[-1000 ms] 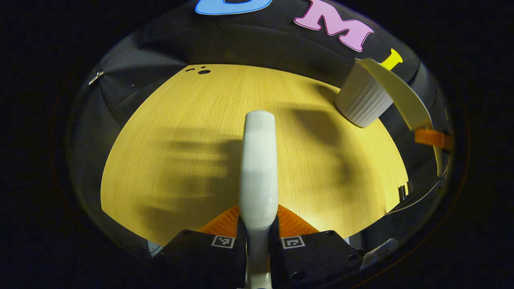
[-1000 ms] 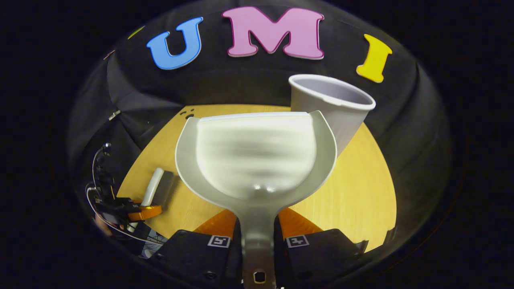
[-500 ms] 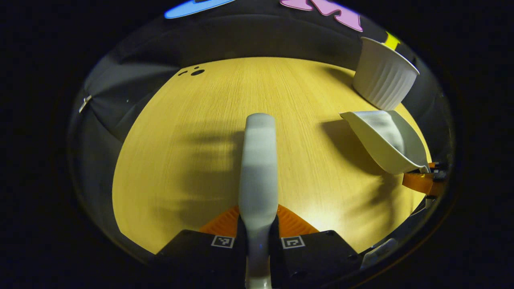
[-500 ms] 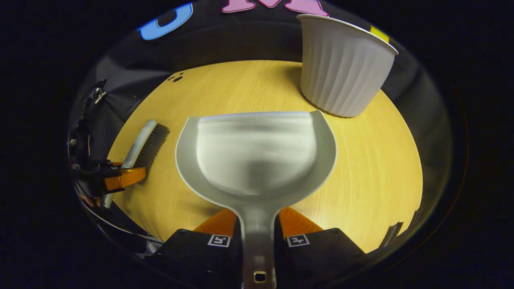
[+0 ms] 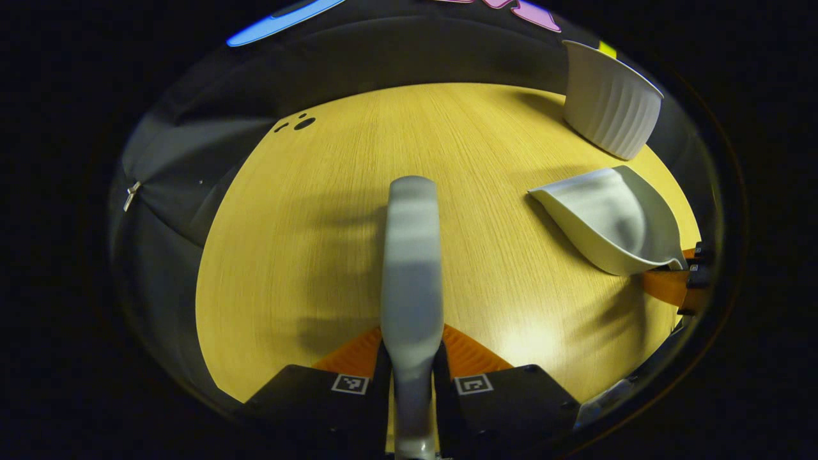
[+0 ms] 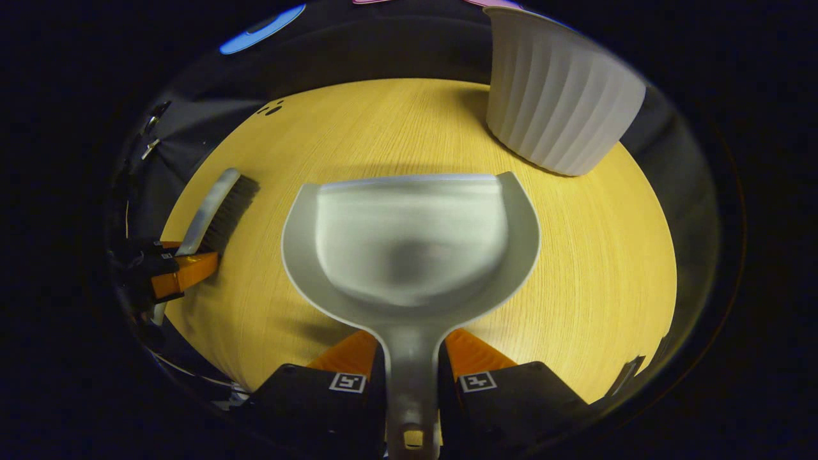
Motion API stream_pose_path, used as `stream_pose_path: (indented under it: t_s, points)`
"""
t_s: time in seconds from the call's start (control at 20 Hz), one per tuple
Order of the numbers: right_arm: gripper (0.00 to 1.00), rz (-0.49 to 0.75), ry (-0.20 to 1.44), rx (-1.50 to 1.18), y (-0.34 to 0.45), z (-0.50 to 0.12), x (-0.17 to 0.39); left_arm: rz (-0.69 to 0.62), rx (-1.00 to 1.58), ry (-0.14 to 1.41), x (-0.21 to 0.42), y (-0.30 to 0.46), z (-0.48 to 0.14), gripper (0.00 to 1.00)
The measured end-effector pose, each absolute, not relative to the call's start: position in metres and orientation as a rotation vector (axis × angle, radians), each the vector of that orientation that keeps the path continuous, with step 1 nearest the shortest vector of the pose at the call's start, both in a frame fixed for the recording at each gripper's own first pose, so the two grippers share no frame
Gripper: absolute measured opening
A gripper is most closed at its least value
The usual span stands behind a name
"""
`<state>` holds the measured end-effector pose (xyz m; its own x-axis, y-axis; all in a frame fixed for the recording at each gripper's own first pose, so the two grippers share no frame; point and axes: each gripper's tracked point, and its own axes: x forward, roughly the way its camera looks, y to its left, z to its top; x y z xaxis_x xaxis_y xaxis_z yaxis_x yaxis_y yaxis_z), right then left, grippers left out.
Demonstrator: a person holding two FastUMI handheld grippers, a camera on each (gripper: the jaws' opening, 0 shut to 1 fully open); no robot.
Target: Pick up the small broom and dustpan from the desktop, sweep the trash into the dustpan with the broom, and then empty the trash into the garbage bin.
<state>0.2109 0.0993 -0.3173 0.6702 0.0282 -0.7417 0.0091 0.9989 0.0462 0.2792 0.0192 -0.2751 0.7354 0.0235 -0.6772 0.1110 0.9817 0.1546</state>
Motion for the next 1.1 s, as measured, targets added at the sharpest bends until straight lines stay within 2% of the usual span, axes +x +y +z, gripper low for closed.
stream_pose_path:
  t_s: [0.05, 0.1, 0.15, 0.2, 0.3, 0.4, 0.65, 0.85, 1.1]
  points:
    - [0.43, 0.019, 0.840, 0.048, 0.101, -0.315, 0.211, -0.061, 0.167, 0.738, 0.279, 0.015, -0.274, 0.31]
    - [0.47, 0.021, 0.843, 0.043, 0.101, -0.315, 0.211, -0.067, 0.154, 0.731, 0.278, 0.012, -0.273, 0.49]
    - [0.42, 0.033, 0.845, 0.048, 0.104, -0.313, 0.211, -0.073, 0.141, 0.718, 0.276, 0.010, -0.270, 0.55]
    - [0.53, 0.046, 0.842, 0.055, 0.108, -0.311, 0.211, -0.079, 0.126, 0.701, 0.272, 0.007, -0.265, 0.70]
    - [0.86, 0.065, 0.825, 0.051, 0.111, -0.302, 0.210, -0.104, 0.088, 0.639, 0.263, -0.004, -0.248, 1.00]
    - [0.99, 0.068, 0.797, 0.041, 0.111, -0.288, 0.203, -0.094, 0.051, 0.565, 0.251, -0.003, -0.224, 0.97]
    - [0.99, 0.013, 0.622, 0.039, 0.082, -0.224, 0.184, 0.013, 0.025, 0.296, 0.208, 0.010, -0.135, 0.97]
    - [0.99, -0.047, 0.410, 0.020, 0.057, -0.155, 0.167, 0.035, -0.016, 0.112, 0.159, 0.013, -0.073, 0.96]
    - [0.99, -0.074, 0.099, 0.036, 0.070, -0.061, 0.137, 0.033, -0.014, -0.061, 0.098, 0.005, -0.022, 0.96]
